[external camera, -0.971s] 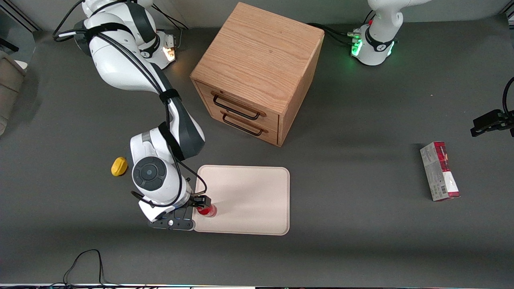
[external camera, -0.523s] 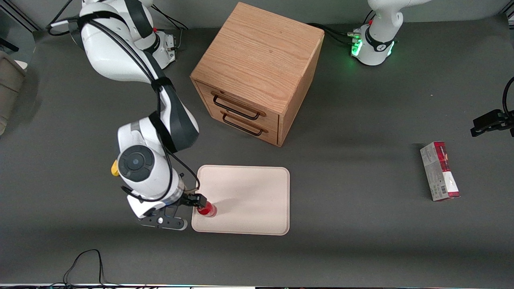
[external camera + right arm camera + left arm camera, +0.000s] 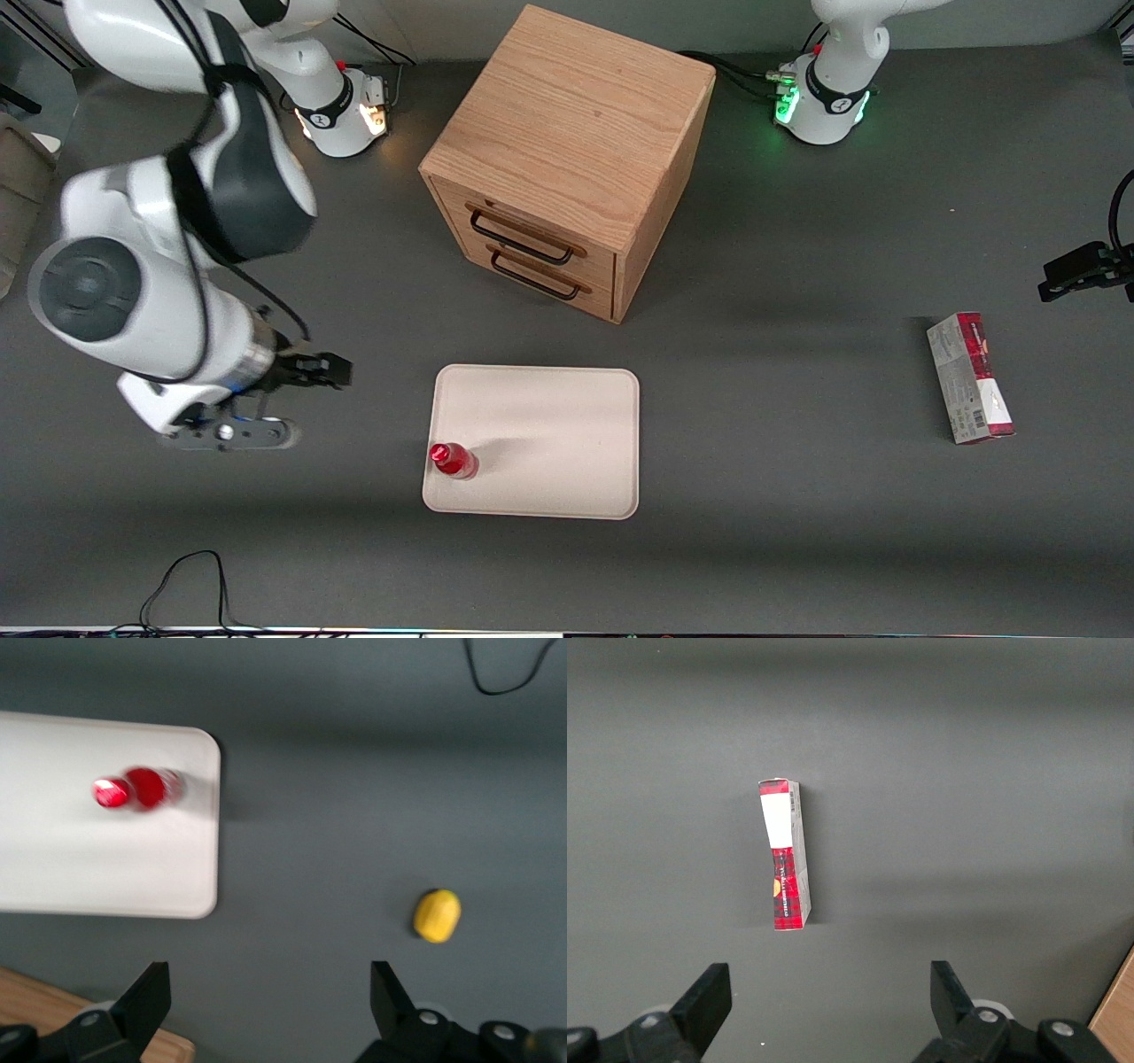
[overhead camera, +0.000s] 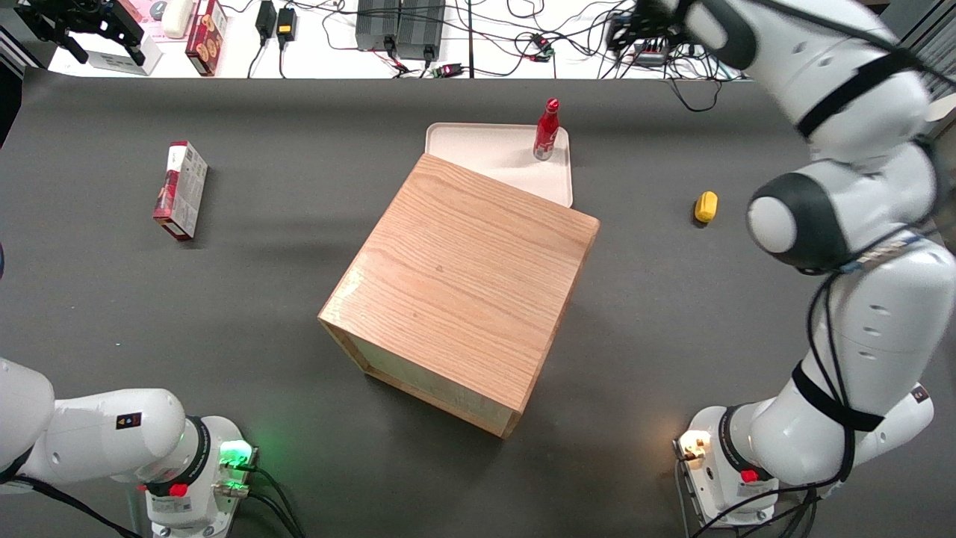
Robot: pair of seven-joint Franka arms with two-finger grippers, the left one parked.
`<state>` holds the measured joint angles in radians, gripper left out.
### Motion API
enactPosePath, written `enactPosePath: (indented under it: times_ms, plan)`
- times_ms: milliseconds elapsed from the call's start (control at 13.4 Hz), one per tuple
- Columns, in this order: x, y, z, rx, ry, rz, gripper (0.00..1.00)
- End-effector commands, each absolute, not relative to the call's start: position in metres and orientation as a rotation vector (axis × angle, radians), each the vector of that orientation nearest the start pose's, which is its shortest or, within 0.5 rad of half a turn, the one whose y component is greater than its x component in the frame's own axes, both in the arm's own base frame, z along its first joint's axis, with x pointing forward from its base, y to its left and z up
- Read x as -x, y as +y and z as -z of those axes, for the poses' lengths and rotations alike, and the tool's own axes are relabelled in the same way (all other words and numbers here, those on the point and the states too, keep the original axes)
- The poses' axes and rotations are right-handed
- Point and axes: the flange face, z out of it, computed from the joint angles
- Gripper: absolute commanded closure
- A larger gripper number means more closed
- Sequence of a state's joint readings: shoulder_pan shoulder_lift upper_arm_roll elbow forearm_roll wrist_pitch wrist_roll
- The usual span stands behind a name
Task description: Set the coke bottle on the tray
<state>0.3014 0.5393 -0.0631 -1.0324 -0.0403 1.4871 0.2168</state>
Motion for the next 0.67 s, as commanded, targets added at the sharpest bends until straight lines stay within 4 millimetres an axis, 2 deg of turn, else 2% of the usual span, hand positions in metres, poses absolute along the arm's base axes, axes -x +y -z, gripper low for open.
enactPosePath:
  times_ms: [0,149,374,523,598]
  plan:
    - [-0.631,0.122,-0.553,3.198,-0.155,-0.156,0.0]
    - [-0.605,0.089,-0.567,3.174,-0.181,-0.097,0.0]
    - [-0.574,0.044,-0.577,3.142,-0.174,-0.021,0.0]
    - [-0.567,0.024,-0.584,3.143,-0.162,-0.007,0.0]
    - [-0.566,0.019,-0.587,3.14,-0.157,0.0,0.0]
